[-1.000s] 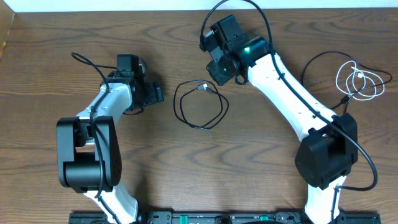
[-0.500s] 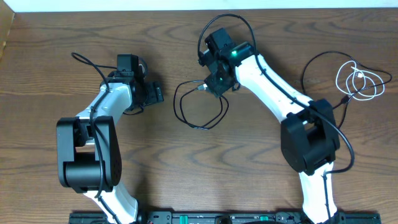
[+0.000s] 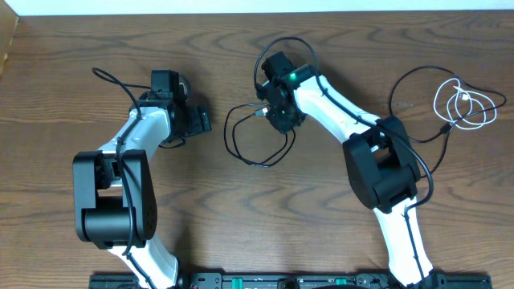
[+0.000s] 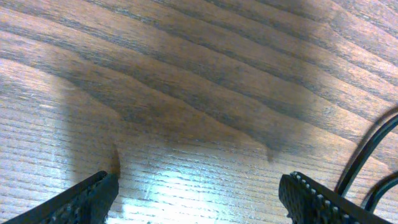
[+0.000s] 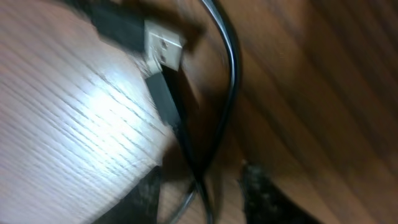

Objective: Untangle cables
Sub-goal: 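Grasp the black cable's connector end with the right gripper, then carry the black cable right and drop it beside the other cables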

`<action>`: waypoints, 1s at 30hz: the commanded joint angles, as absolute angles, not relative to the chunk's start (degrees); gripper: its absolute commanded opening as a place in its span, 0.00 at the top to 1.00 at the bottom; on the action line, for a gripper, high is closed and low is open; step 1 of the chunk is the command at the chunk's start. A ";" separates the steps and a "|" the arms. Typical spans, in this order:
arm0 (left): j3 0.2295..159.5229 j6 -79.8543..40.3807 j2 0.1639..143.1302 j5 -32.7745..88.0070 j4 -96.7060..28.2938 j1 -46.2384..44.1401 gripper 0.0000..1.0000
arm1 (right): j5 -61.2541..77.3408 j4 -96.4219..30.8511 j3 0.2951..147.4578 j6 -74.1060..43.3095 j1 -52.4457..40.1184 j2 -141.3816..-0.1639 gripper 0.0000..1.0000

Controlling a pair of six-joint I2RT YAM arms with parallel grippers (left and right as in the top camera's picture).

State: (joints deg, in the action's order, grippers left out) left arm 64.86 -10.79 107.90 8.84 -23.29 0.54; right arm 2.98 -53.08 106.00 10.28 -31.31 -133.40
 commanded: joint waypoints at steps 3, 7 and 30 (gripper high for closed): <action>64.82 -11.53 106.63 8.49 -23.33 0.54 0.12 | 1.10 -53.63 105.75 10.09 -31.53 -135.74 0.99; 64.82 -11.53 106.63 8.49 -23.31 0.54 0.12 | -0.25 -54.78 106.04 8.60 -31.51 -133.64 0.99; 64.82 -11.53 106.63 8.51 -23.31 0.54 0.12 | -23.57 -62.65 106.04 3.51 -27.11 -107.92 0.99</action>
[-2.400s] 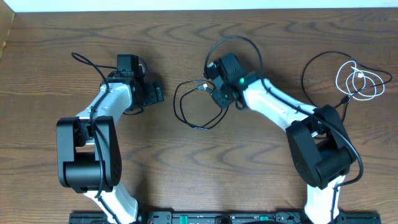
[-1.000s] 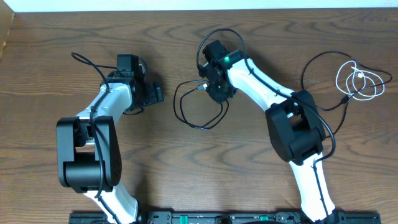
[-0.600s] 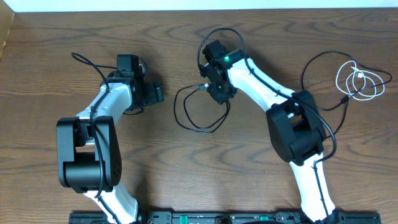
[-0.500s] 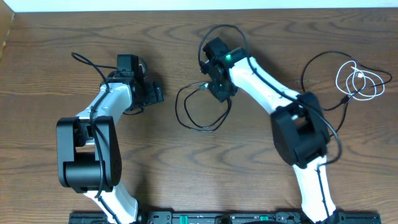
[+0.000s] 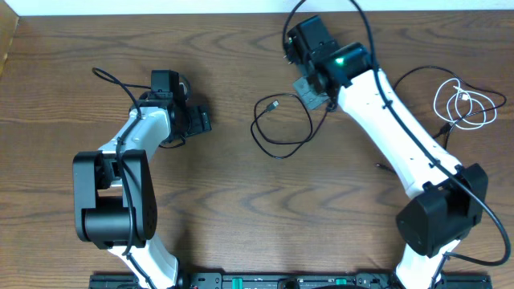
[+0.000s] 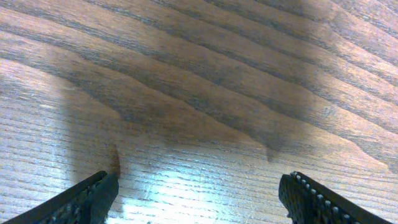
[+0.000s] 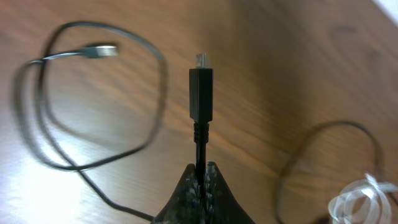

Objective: Untangle cables
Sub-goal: 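Carry the black cable right and drop it beside the other cables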

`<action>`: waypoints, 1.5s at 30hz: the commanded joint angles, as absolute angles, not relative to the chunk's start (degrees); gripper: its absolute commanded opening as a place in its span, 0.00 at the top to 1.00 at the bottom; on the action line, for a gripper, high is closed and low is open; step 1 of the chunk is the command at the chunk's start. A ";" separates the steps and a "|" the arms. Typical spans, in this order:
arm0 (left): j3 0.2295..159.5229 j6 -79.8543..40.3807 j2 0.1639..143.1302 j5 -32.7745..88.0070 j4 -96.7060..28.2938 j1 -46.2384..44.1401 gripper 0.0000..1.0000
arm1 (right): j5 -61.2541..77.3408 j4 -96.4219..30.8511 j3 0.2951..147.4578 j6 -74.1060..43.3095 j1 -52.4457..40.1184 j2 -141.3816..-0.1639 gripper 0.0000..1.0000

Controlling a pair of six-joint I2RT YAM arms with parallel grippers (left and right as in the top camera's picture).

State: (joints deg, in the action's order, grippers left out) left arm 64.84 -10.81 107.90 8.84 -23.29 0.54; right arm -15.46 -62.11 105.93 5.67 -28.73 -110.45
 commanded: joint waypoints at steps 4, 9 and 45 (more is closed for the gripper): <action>64.82 -11.53 106.63 8.49 -23.31 0.54 0.12 | -29.50 -63.94 106.04 1.83 -24.27 -105.84 0.99; 64.82 -11.53 106.63 8.49 -23.31 0.54 0.12 | -39.42 -64.51 106.04 -1.41 -19.66 -105.14 0.99; 64.84 -6.83 106.63 17.50 -22.15 0.54 0.07 | 2.90 -68.07 104.47 -11.51 3.64 -105.12 0.01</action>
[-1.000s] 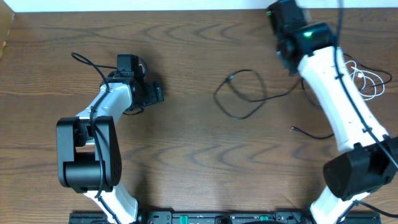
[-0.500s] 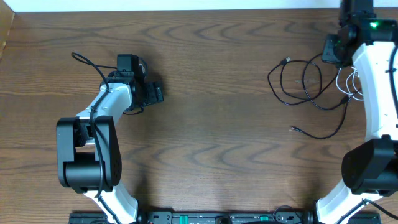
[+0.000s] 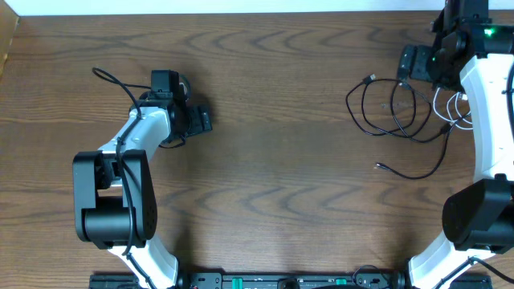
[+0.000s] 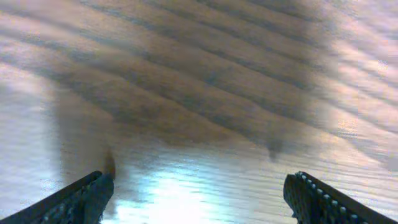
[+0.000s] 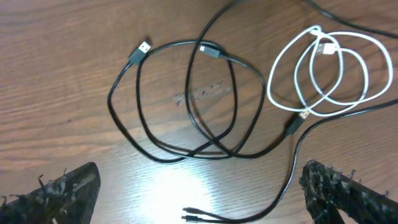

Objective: Untangle cables
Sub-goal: 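Carry the black cable right and drop it beside the other cables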

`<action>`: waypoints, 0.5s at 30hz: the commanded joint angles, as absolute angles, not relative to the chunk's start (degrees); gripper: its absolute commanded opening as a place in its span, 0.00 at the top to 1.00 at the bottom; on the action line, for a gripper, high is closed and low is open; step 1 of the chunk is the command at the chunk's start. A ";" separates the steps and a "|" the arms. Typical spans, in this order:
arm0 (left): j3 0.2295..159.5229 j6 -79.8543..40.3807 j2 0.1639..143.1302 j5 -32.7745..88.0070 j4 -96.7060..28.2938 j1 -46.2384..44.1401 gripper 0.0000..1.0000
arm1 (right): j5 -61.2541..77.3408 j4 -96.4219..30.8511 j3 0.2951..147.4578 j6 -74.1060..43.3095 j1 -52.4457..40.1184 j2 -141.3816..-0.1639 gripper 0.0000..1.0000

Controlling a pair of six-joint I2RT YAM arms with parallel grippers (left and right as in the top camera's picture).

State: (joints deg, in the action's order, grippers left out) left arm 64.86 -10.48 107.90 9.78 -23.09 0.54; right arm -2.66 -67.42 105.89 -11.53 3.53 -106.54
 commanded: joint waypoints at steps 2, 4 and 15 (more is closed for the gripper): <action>64.84 -5.58 106.63 23.68 -21.34 0.54 0.07 | 4.62 -67.53 102.32 -11.51 3.38 -105.12 0.01; 64.82 -5.63 106.63 25.80 -21.37 0.54 0.07 | 4.69 -66.59 99.77 -11.51 2.94 -105.12 0.01; 64.66 -5.63 106.63 25.93 -22.22 0.56 0.02 | 7.49 -49.28 79.24 -11.53 -2.94 -105.12 0.01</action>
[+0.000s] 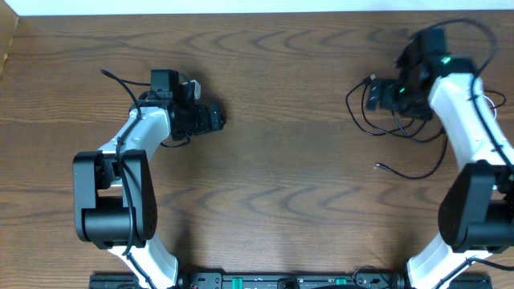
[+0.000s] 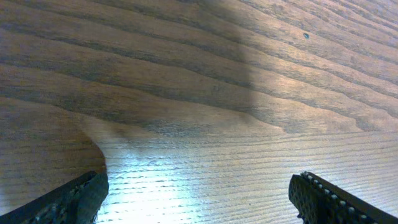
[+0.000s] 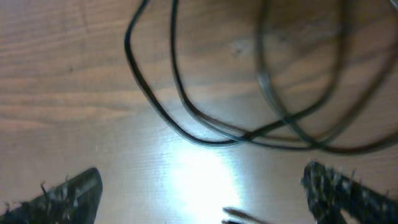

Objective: Untangle cables

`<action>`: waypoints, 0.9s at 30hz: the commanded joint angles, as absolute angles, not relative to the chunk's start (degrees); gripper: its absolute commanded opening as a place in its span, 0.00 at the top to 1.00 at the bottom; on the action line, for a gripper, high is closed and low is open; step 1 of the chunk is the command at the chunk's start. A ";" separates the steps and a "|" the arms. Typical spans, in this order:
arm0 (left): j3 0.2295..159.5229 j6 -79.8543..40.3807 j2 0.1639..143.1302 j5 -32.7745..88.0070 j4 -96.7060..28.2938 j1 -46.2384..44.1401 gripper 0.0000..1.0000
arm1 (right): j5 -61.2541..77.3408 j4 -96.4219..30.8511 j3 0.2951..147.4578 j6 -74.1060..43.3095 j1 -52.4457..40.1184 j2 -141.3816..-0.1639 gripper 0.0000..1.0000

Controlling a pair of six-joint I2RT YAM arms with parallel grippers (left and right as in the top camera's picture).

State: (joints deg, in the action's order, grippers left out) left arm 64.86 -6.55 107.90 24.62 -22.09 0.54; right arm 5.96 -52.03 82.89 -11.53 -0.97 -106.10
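A black cable [image 1: 371, 120] lies in loose overlapping loops at the table's right; its strands [image 3: 205, 134] cross the right wrist view, blurred. A thinner black cable [image 1: 411, 172] curves in front of it, and its tip [image 3: 236, 214] shows low between the fingers. My right gripper [image 1: 377, 95] [image 3: 205, 193] is open just over the loops, with nothing between the fingers. The white cable is mostly hidden behind the right arm. My left gripper [image 1: 217, 119] [image 2: 199, 202] is open over bare wood at the left, with no cable near it.
The wooden table [image 1: 273, 185] fills all views. The right arm [image 1: 458, 120] reaches over the far right part of the table. A pale strip [image 1: 241, 6] marks the table's back edge.
My right gripper was high at the far right back, above both cables. Now it is lower and further left, close over the black loops. My left gripper has shifted slightly right.
My right gripper was first down at the black cable's plugs at mid-table. Then it was shut on one plug, held up, with the coil shifted right. Later the cable lay at the right by the white one, gripper open above; now the gripper is close over it.
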 commanded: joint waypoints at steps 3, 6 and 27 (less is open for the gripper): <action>64.66 -5.63 106.63 25.93 -22.22 0.56 0.02 | 7.49 -43.99 75.72 -11.53 -4.58 -105.12 0.01; 64.66 -5.63 106.63 25.93 -22.22 0.56 0.02 | 7.46 -41.60 74.30 -11.53 -5.82 -105.12 0.01; 64.66 -5.63 106.63 25.93 -22.22 0.56 0.02 | 7.46 -39.03 71.83 -11.53 -7.92 -105.12 0.01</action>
State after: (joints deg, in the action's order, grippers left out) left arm 64.84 -6.15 107.90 25.41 -22.06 0.54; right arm 7.11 -39.11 72.14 -11.53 -7.79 -106.10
